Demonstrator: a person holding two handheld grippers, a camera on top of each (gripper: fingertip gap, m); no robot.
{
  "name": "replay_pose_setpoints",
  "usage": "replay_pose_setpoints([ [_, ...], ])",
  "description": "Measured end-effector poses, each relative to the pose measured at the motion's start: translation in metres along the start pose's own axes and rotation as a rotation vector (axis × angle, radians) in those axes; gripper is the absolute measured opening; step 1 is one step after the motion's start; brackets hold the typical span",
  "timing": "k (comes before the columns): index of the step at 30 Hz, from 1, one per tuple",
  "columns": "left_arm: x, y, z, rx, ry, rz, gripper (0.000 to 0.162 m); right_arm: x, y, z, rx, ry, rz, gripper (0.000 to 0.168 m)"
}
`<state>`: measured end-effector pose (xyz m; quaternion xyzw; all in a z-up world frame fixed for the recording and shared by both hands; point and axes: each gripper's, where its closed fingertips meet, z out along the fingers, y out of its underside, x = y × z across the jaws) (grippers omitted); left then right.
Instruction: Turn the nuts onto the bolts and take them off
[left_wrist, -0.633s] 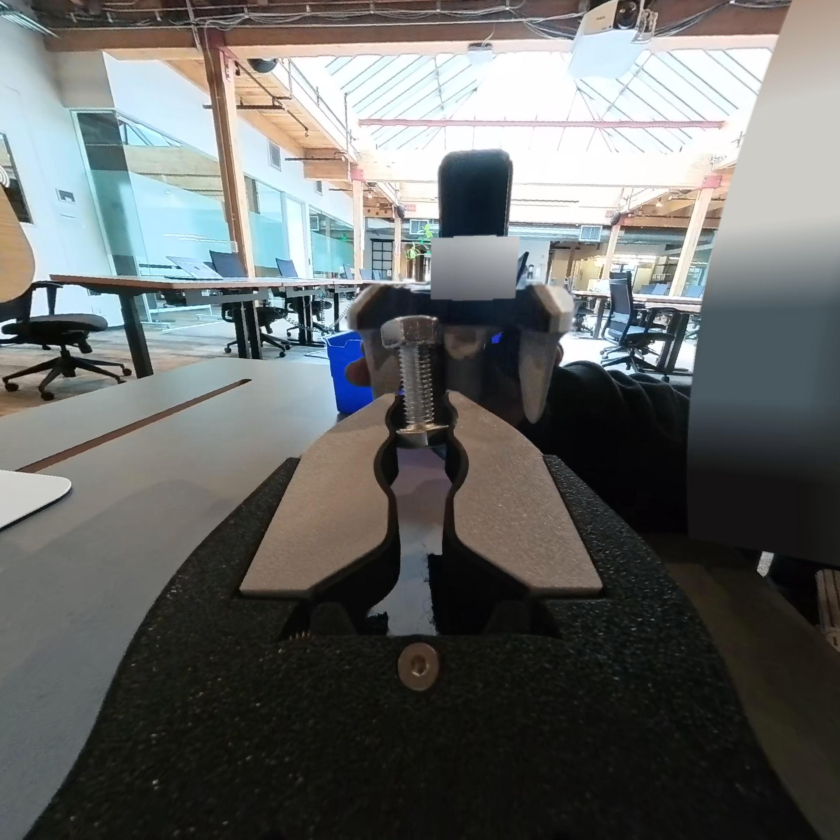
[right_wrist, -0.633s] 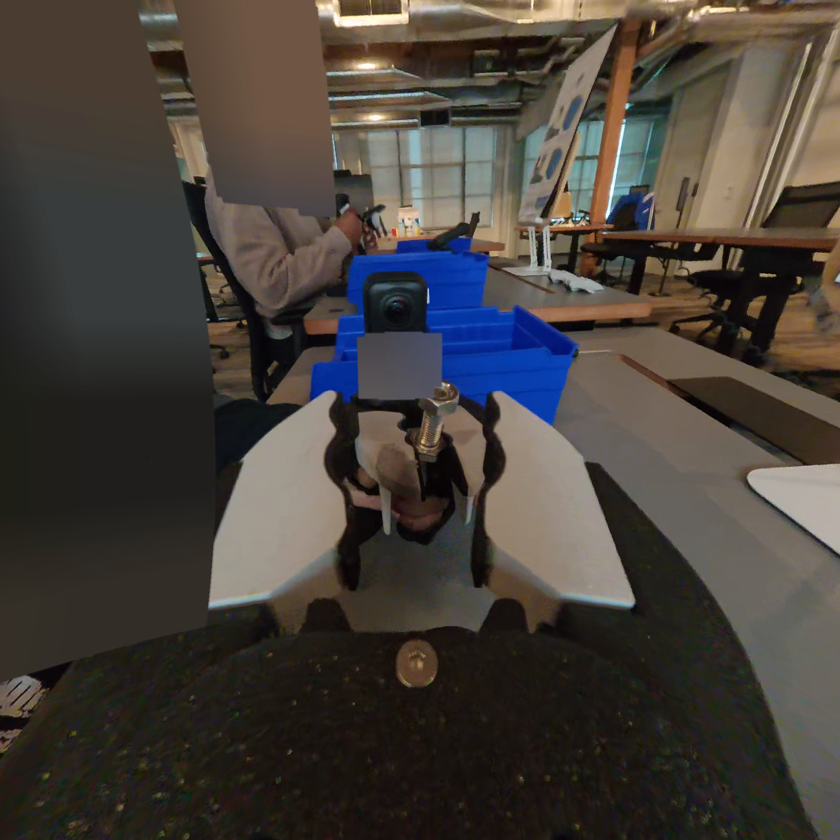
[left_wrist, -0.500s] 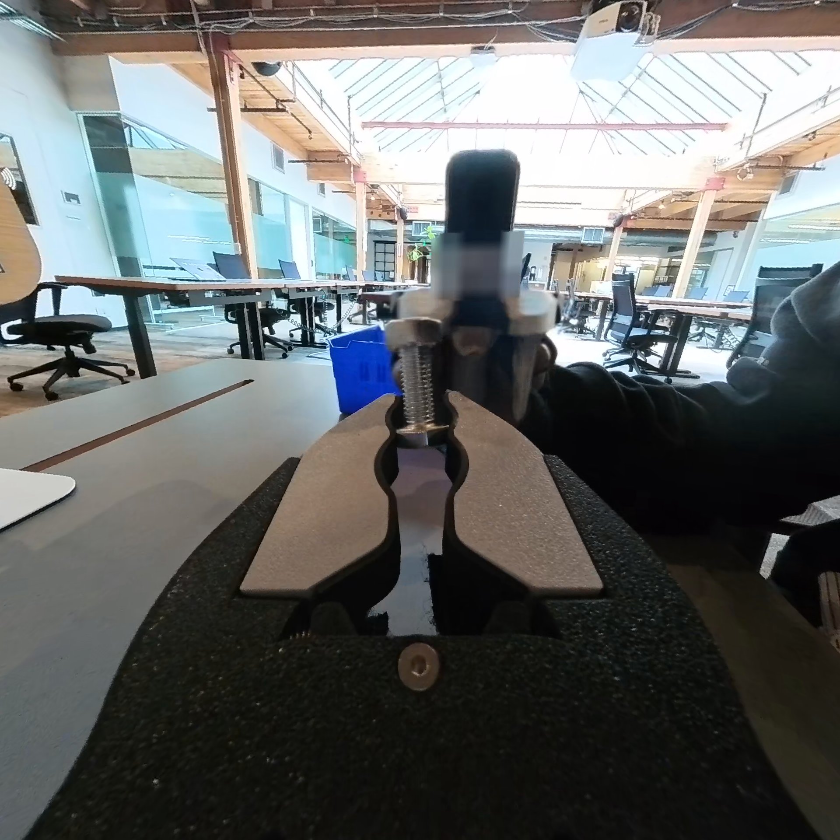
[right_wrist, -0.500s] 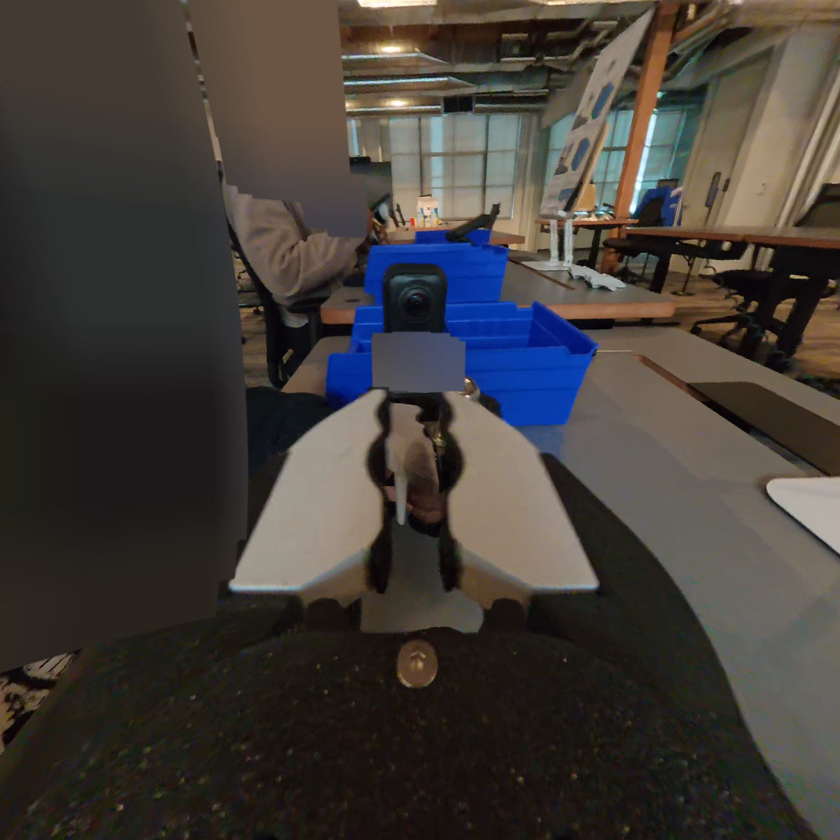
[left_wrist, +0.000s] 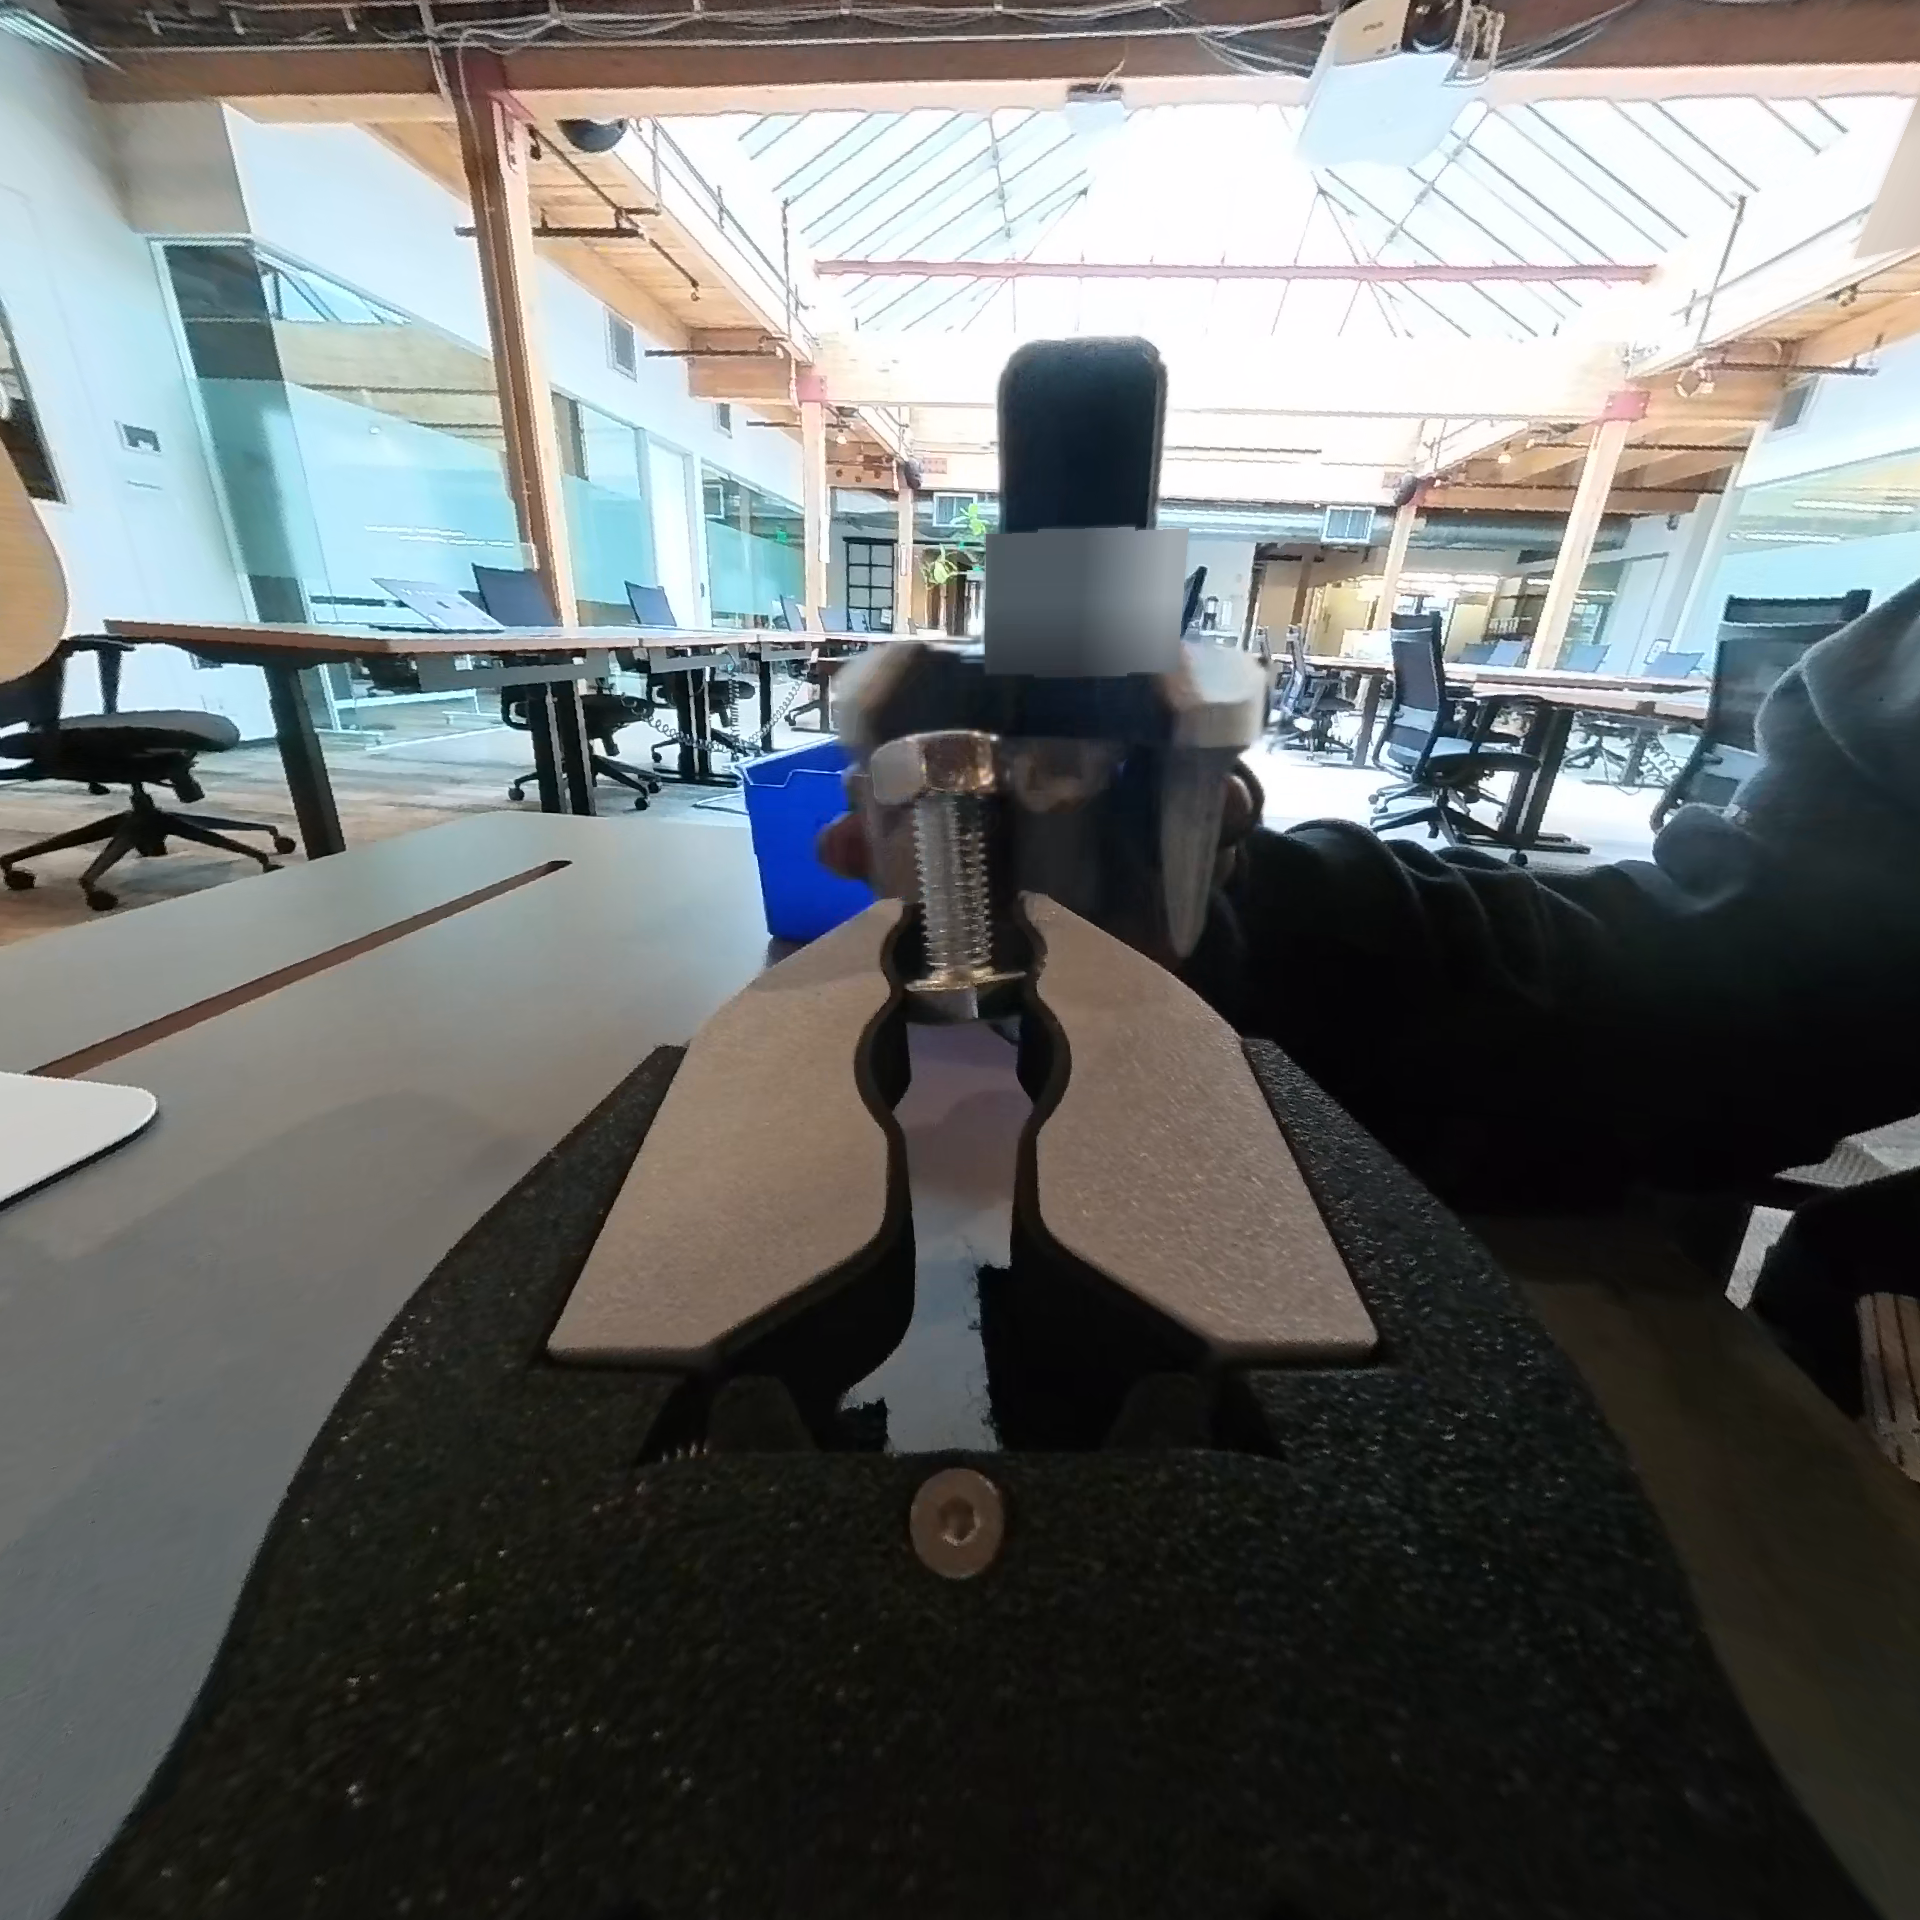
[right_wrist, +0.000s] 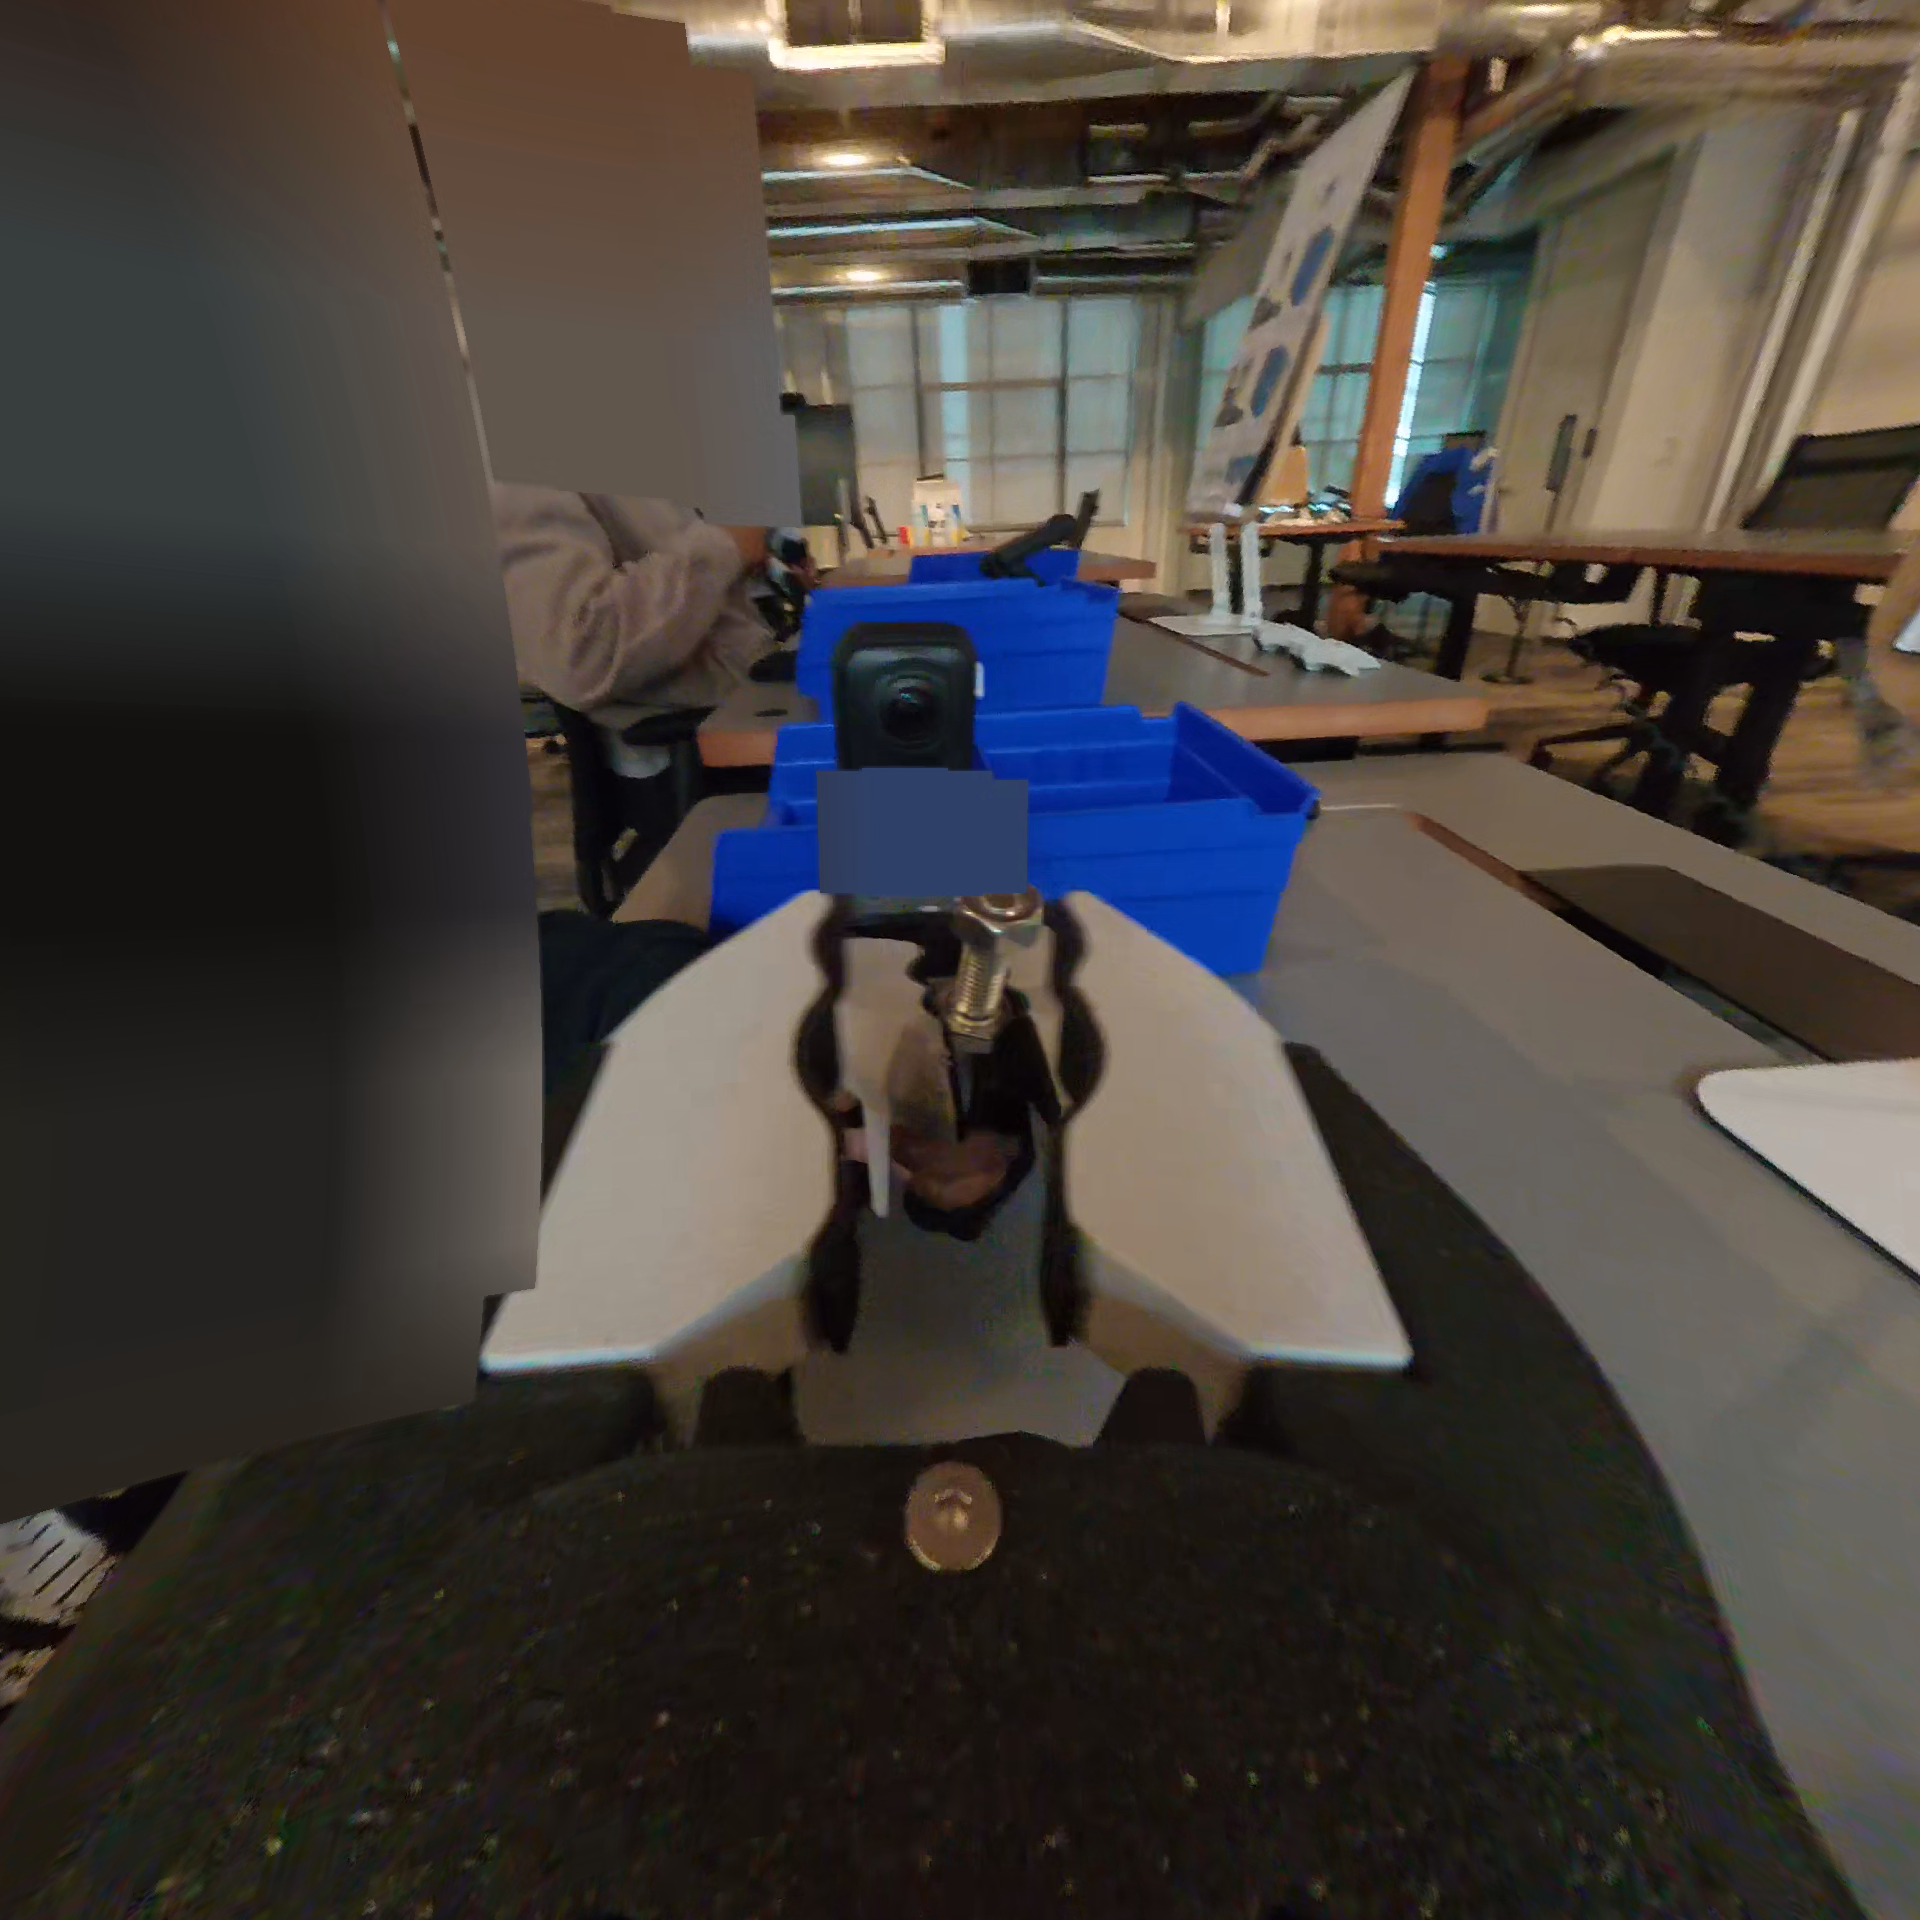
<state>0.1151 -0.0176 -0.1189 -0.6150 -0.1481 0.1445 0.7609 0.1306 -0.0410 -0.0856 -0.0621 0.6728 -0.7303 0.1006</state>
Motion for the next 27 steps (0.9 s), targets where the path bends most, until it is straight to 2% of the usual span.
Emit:
replay_pose_setpoints([
  [1,0.0,0.0,0.0,0.0,0.0,0.0,0.016,0.002,0.002,0.002,-0.014,0.01,0.003,0.051],
  [2,0.0,0.0,0.0,0.002,-0.002,-0.001,0.016,0.0,0.005,0.004,-0.028,0.002,0.005,0.054],
  [4,-0.001,-0.001,-0.001,0.004,-0.004,-0.001,0.016,-0.006,0.008,0.006,-0.051,-0.027,-0.001,0.043],
  [7,-0.002,0.0,-0.001,0.003,-0.008,-0.004,0.016,-0.014,-0.002,-0.002,0.005,-0.082,-0.022,0.039],
  [9,0.0,0.001,0.0,-0.004,0.0,-0.003,0.016,-0.006,-0.007,-0.005,0.035,-0.038,-0.01,0.037],
  [12,0.0,0.002,0.001,-0.014,0.004,-0.001,0.016,0.006,0.004,0.0,-0.038,0.049,-0.03,0.033],
  [16,0.0,0.002,0.001,-0.015,0.003,-0.001,0.016,0.003,0.015,0.007,-0.103,0.044,-0.048,0.03],
  [22,0.002,0.004,0.002,-0.031,0.008,0.011,0.017,0.007,0.022,0.007,-0.157,0.066,-0.047,0.011],
  [27,0.003,0.007,0.003,-0.046,0.016,0.007,0.017,0.005,0.023,0.007,-0.172,0.055,-0.067,0.008],
])
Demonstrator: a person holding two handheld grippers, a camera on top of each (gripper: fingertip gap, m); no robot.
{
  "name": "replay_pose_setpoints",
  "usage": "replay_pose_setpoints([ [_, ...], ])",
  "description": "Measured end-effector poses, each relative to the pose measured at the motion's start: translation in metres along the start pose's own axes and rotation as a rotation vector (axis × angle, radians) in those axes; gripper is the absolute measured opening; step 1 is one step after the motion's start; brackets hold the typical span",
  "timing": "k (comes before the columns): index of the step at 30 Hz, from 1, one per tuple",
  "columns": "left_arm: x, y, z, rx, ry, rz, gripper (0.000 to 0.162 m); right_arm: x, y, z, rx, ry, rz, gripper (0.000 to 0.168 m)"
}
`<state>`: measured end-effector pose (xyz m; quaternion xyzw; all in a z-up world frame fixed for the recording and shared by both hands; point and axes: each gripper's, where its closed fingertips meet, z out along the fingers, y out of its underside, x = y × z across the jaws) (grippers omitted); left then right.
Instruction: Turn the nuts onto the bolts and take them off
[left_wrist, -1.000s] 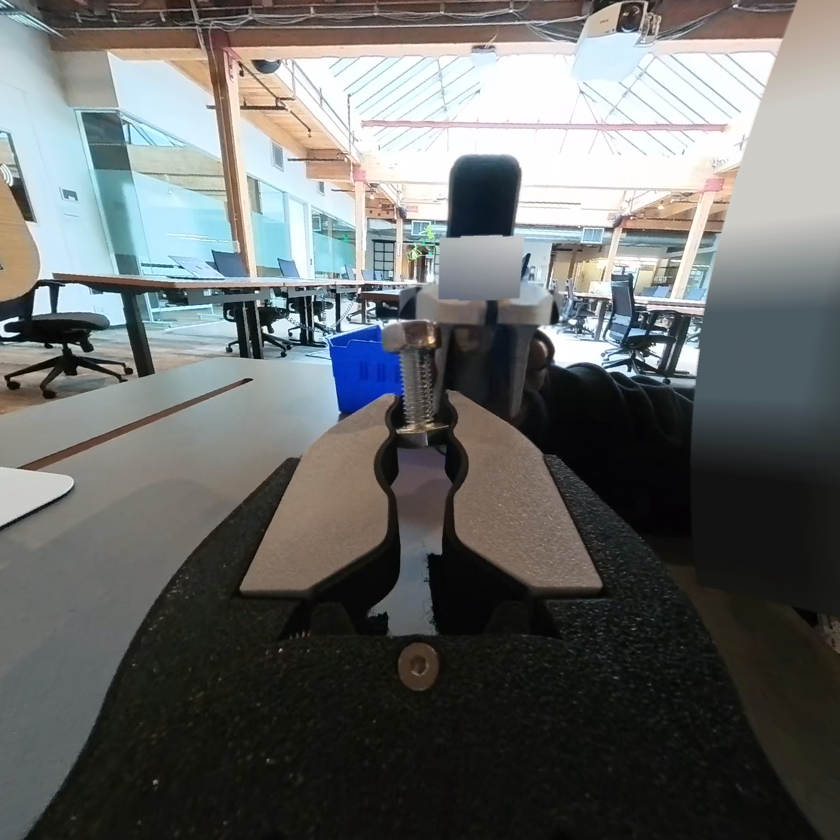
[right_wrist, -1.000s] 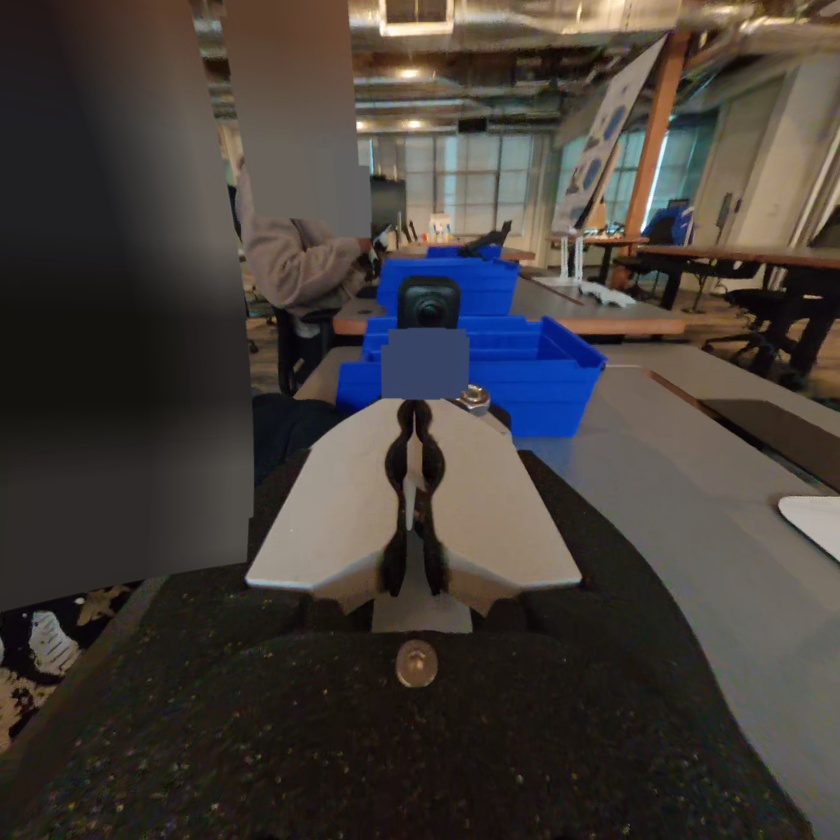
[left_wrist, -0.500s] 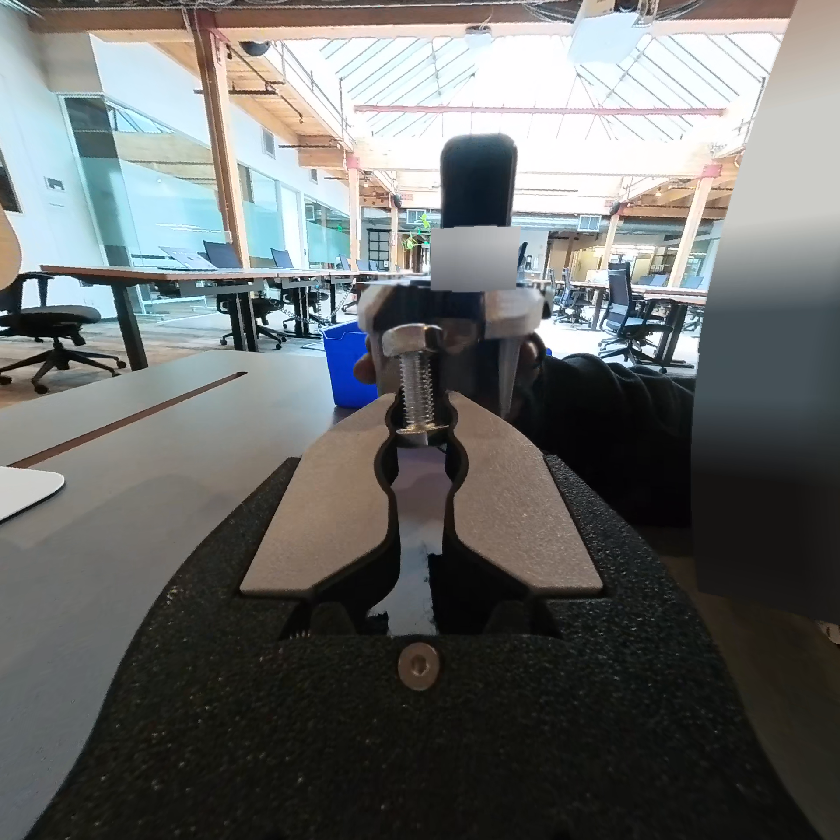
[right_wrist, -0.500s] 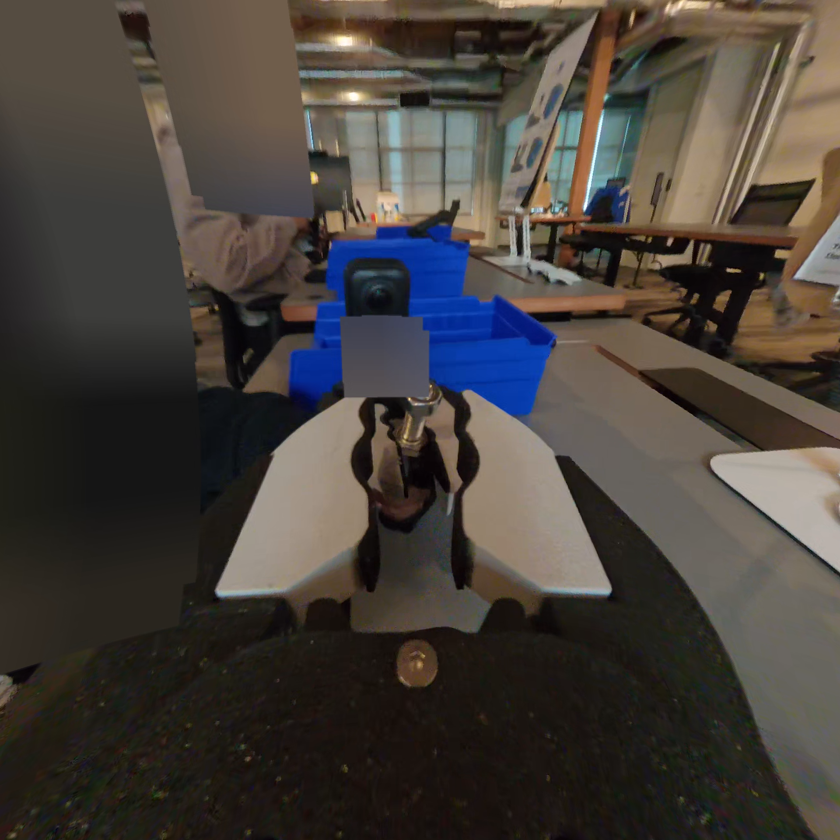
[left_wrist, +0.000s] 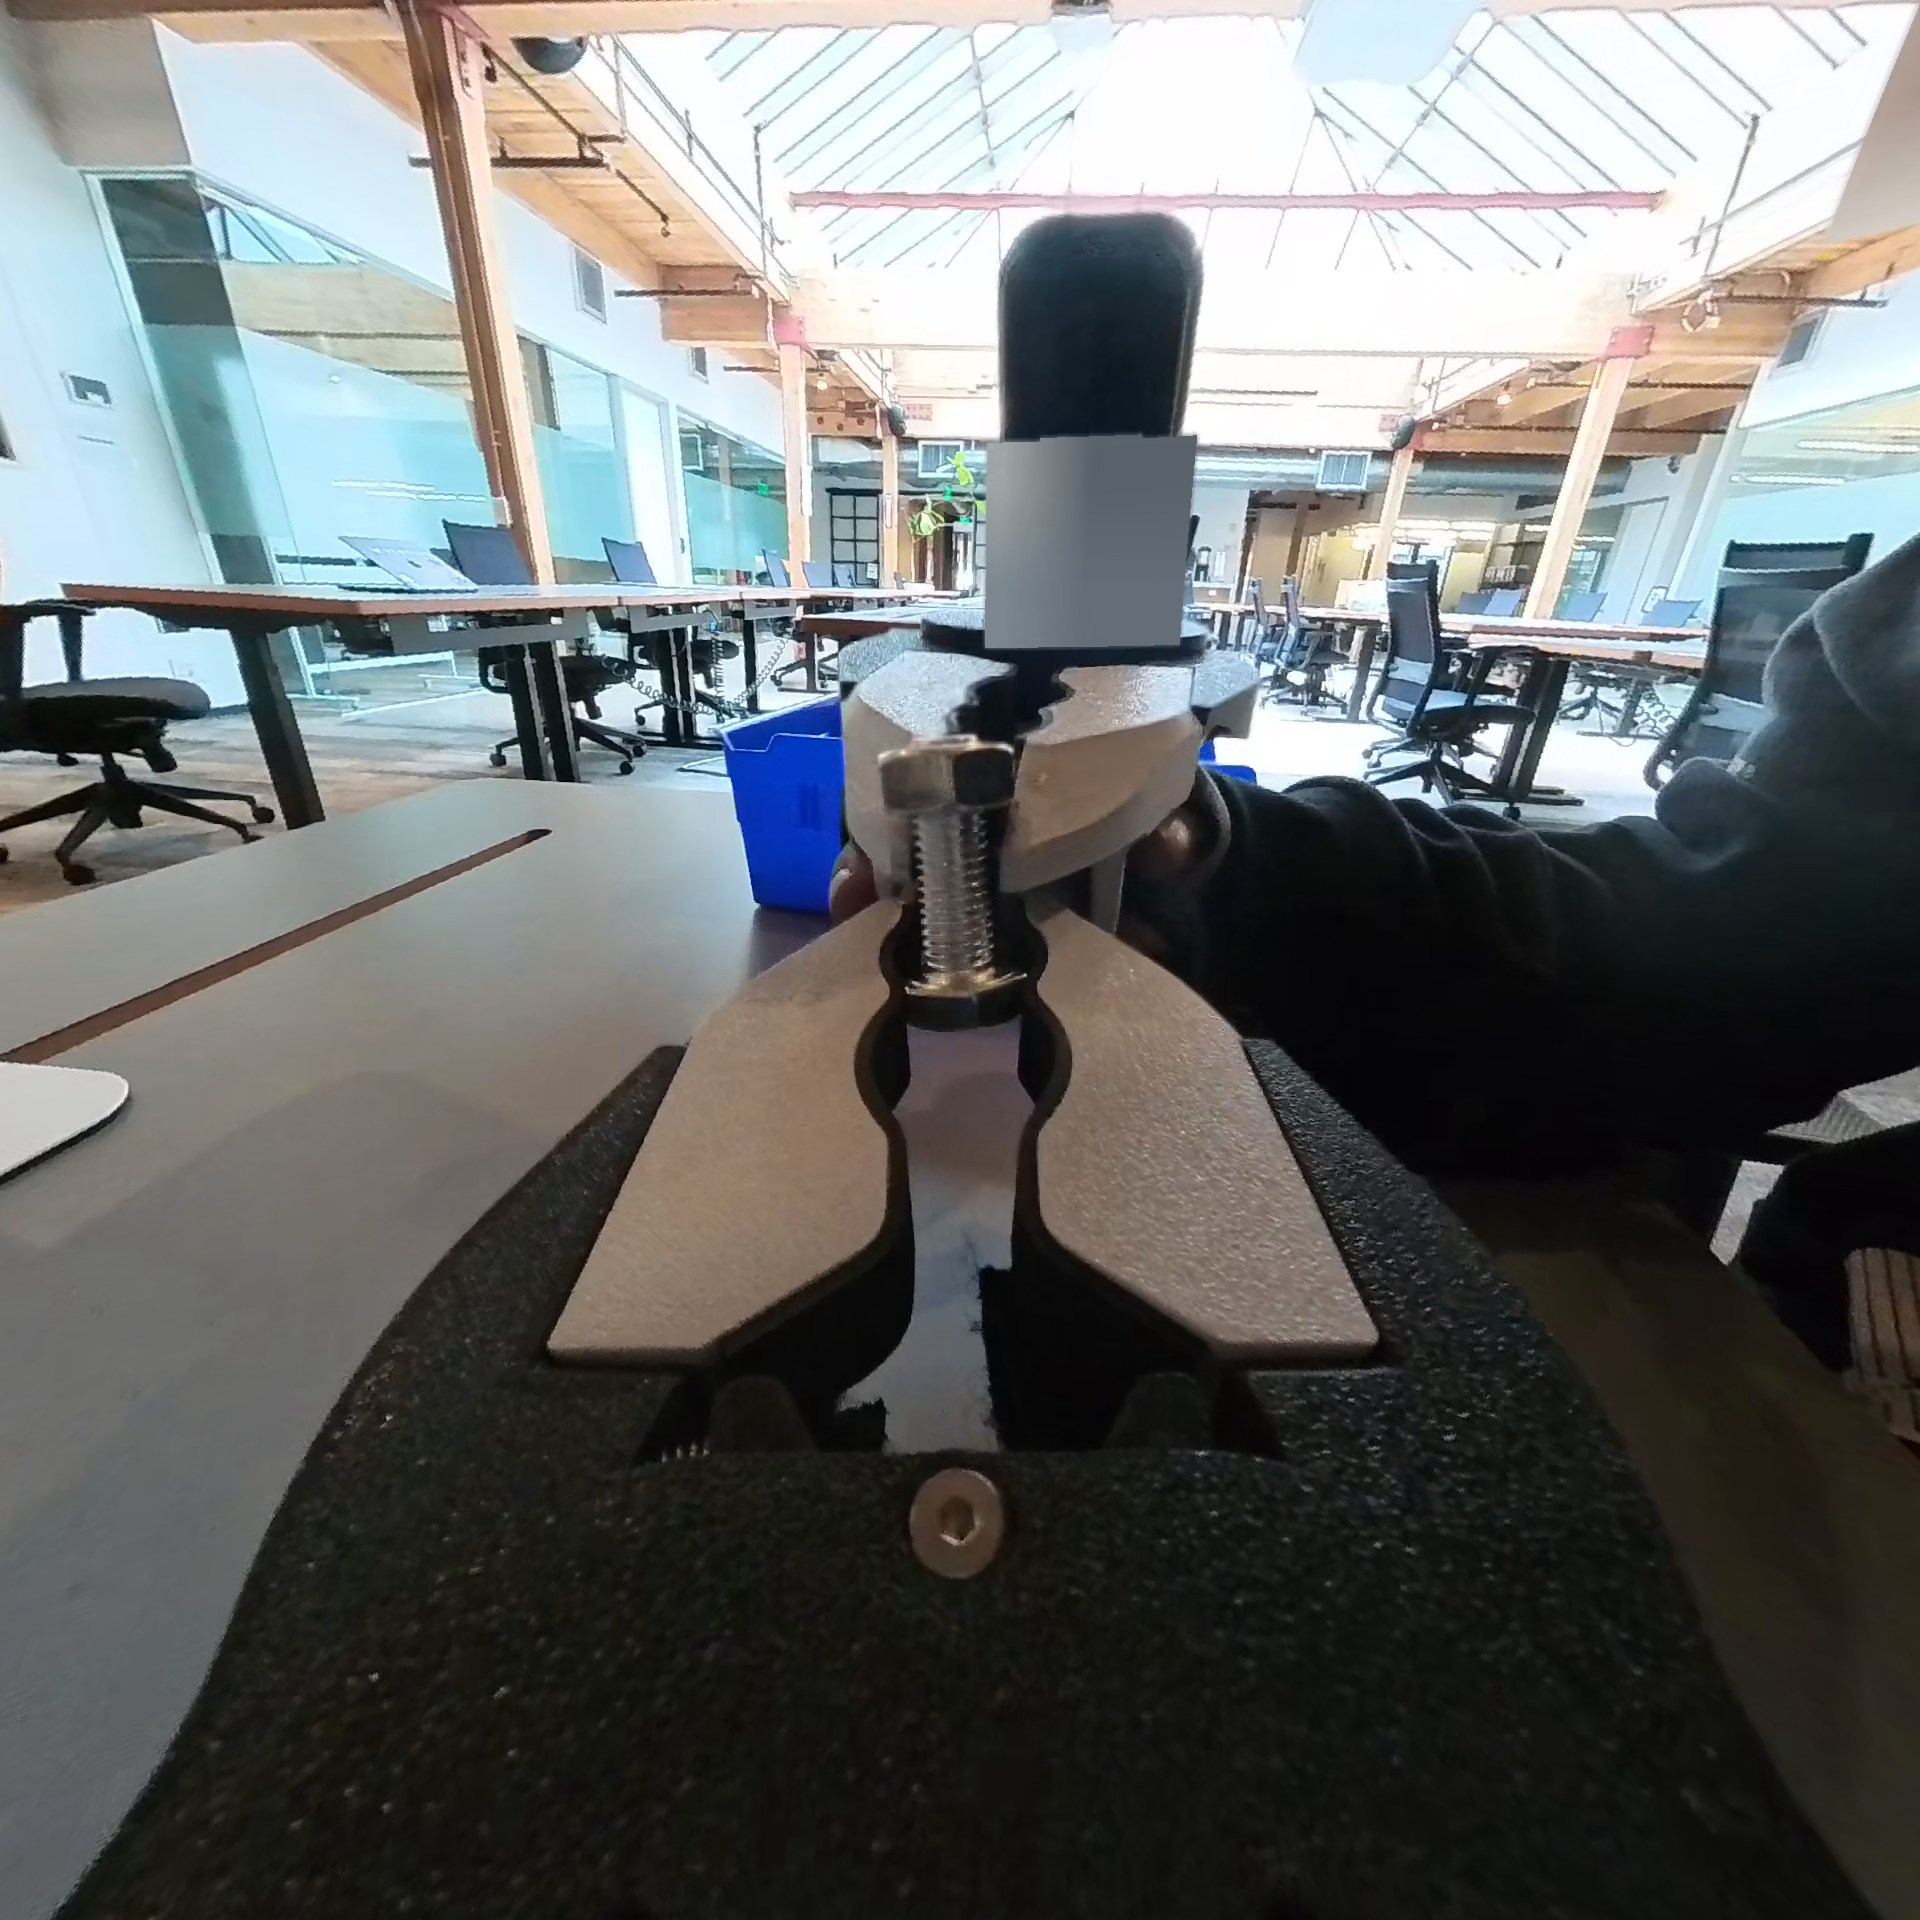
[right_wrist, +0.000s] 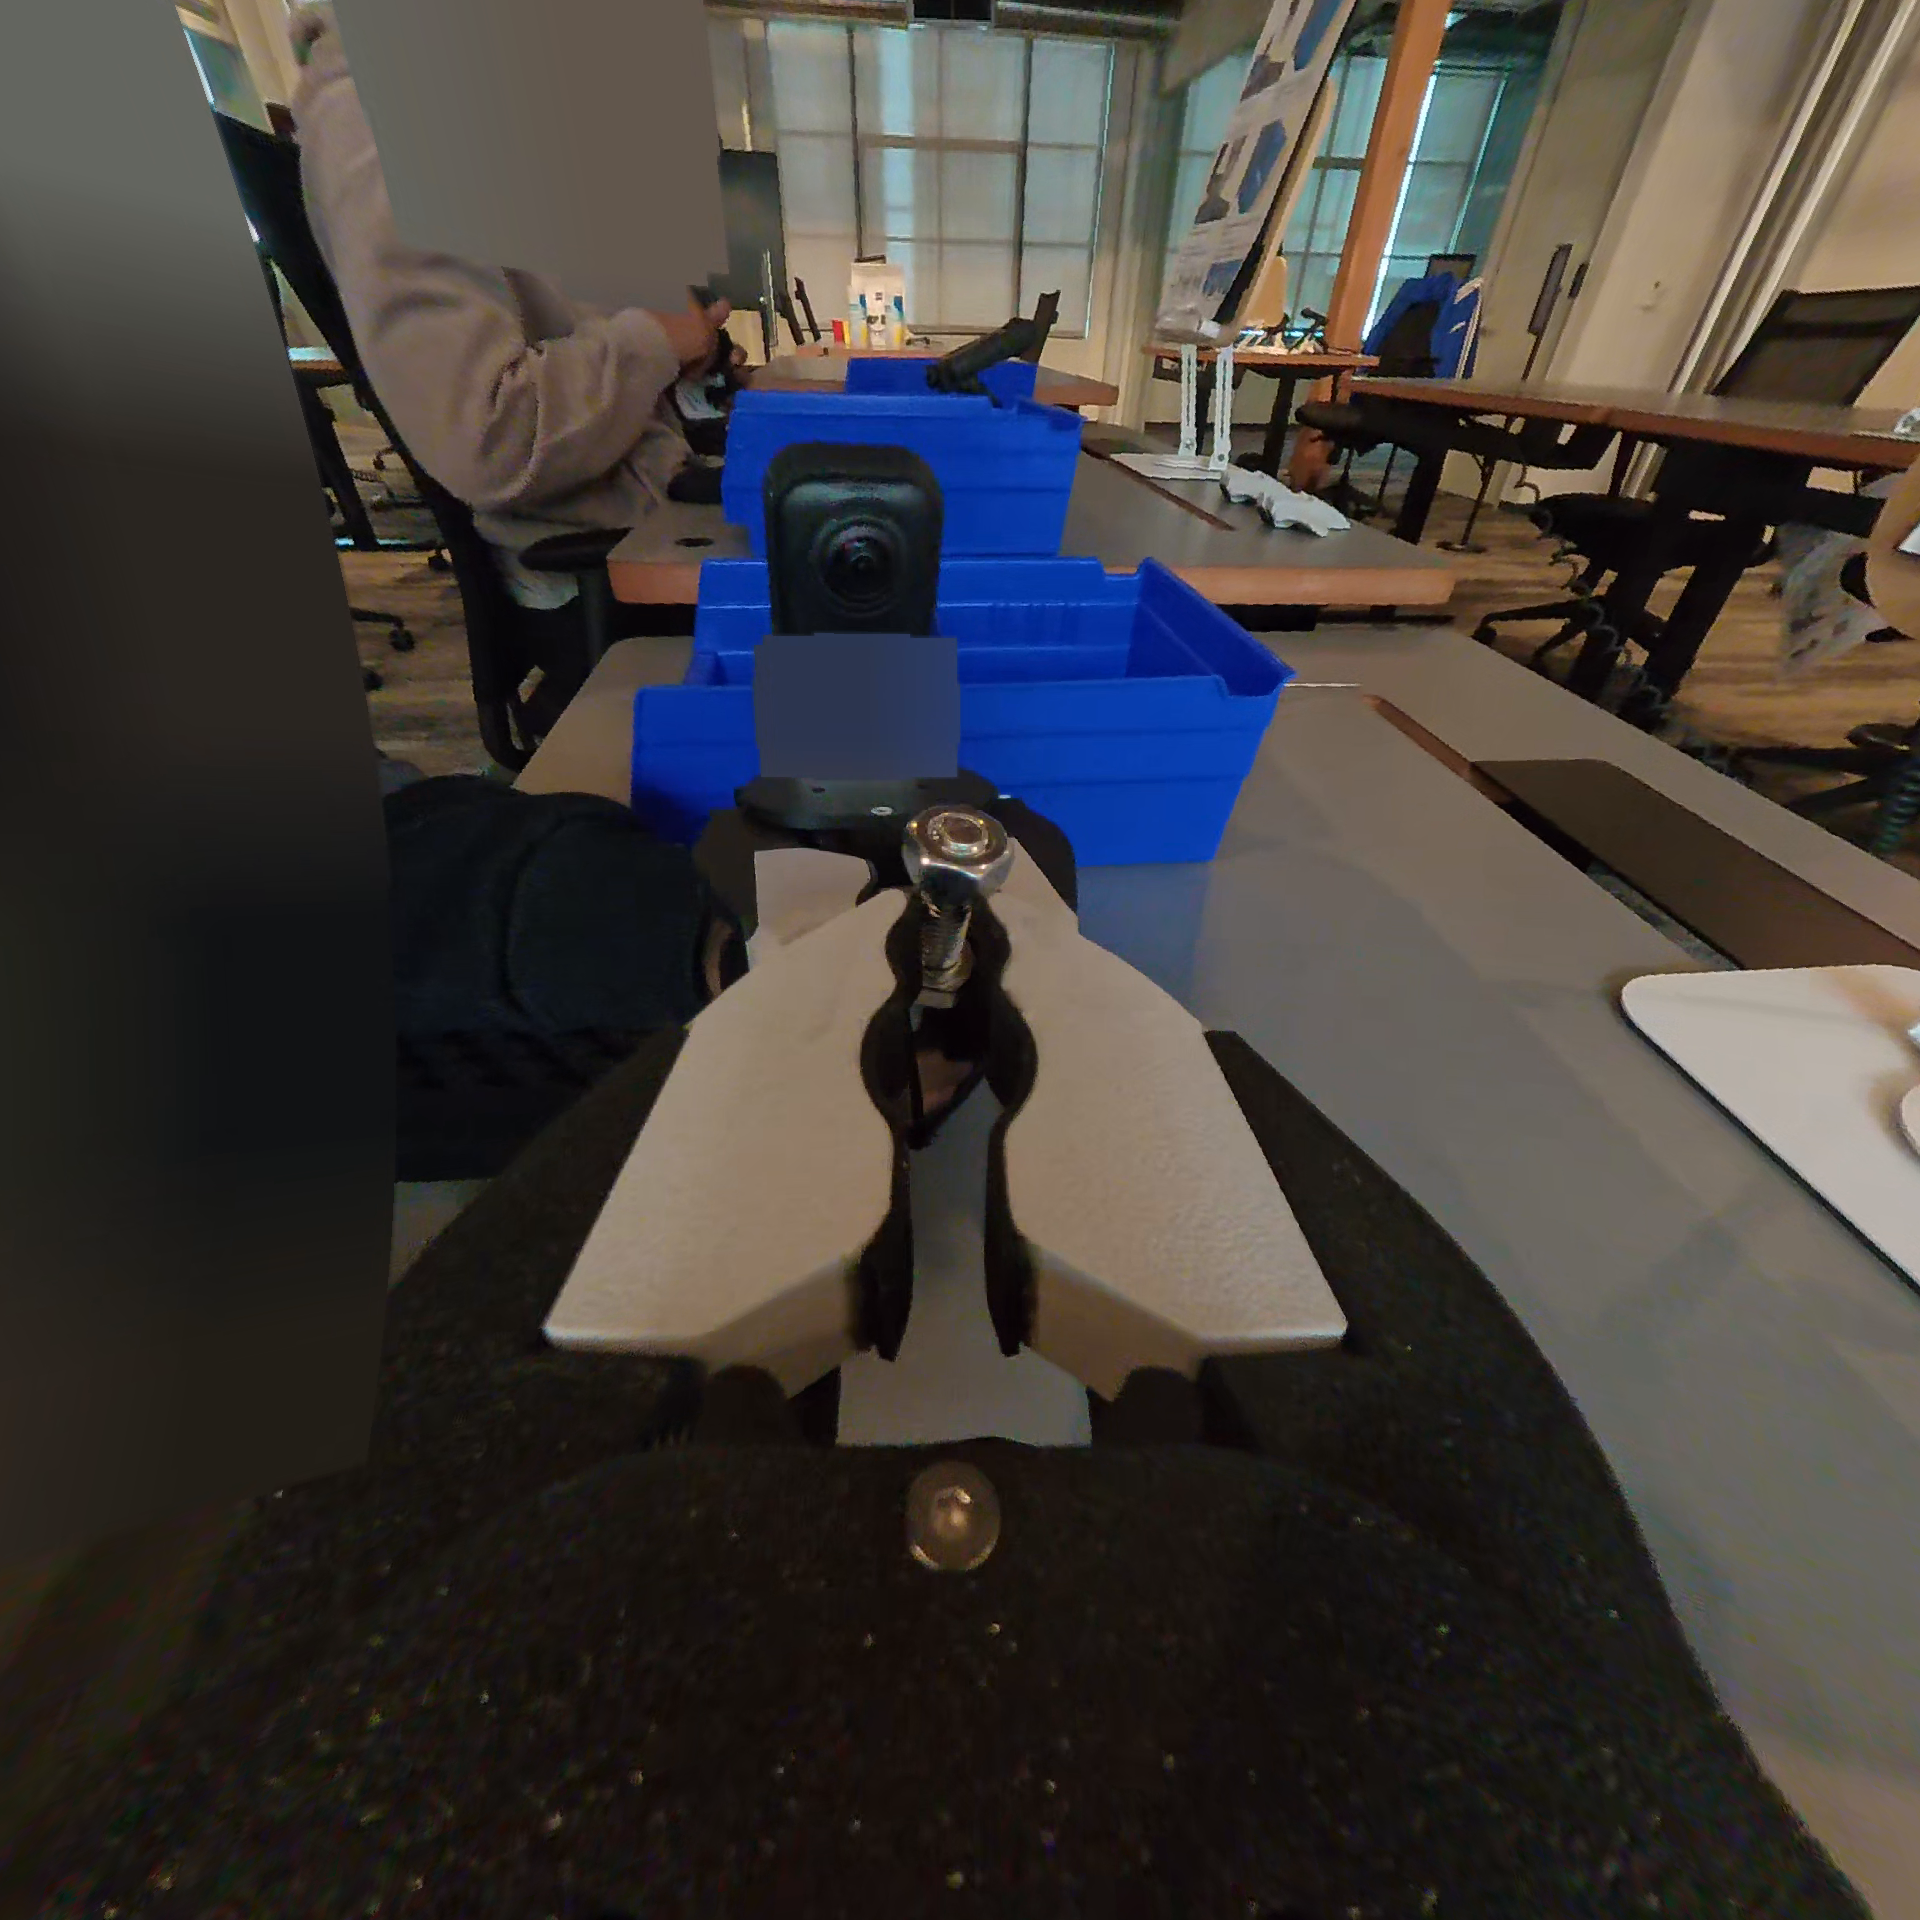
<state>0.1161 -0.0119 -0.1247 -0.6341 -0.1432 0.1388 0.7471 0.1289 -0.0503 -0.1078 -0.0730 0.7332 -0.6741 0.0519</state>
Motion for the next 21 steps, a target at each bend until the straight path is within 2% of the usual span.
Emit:
replay_pose_setpoints([
  [15,0.003,0.012,0.004,-0.086,0.009,0.022,0.017,-0.003,0.007,-0.004,-0.044,-0.032,-0.016,0.007],
  [21,-0.002,0.004,0.0,-0.035,-0.02,0.024,0.016,-0.003,-0.002,-0.006,0.018,-0.034,0.024,0.036],
])
